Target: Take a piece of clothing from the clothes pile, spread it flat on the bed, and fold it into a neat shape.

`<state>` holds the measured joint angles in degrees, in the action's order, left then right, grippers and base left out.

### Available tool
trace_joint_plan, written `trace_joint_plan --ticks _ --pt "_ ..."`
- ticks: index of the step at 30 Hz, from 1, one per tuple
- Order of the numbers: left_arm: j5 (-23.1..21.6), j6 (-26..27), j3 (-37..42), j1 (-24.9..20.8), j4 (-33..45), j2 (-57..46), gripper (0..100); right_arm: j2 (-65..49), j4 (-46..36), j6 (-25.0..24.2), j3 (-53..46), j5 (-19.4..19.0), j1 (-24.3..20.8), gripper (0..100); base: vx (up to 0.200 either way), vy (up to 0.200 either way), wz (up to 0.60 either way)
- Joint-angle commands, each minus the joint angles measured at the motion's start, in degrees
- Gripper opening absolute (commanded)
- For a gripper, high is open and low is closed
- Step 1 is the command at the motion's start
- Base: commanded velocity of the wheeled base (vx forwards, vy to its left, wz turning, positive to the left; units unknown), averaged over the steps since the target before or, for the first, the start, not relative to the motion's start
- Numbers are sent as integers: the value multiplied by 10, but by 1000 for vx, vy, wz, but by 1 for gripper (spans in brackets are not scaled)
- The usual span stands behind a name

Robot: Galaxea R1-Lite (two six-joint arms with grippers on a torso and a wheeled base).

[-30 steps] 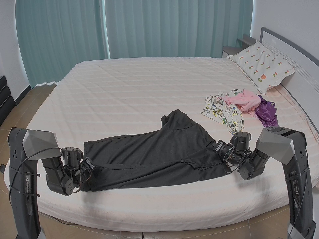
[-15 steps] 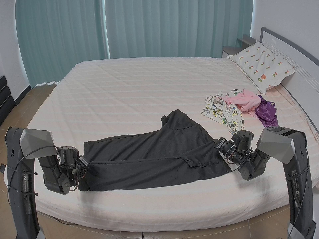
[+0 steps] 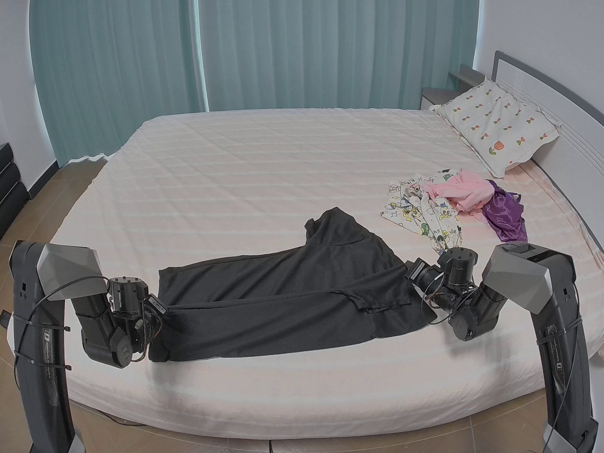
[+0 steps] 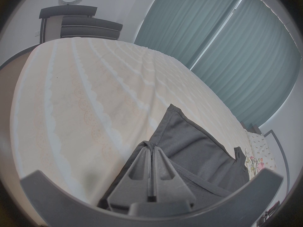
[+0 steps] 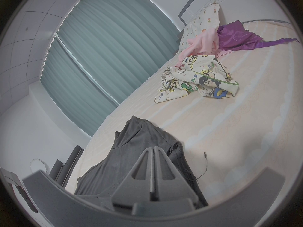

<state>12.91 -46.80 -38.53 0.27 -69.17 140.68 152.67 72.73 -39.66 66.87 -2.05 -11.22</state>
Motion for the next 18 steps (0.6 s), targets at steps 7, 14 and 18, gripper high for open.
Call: trace_joint_plan --ticks 7,14,18 --pt "0 -5 -9 3 1 10 0 22 0 0 6 0 -3 0 0 0 0" --pt "-3 -4 -9 -2 7 11 100 21 -7 1 6 -1 -3 100 0 0 0" --pt "-4 -5 -9 -2 6 10 100 17 0 1 1 -1 -1 100 0 0 0"
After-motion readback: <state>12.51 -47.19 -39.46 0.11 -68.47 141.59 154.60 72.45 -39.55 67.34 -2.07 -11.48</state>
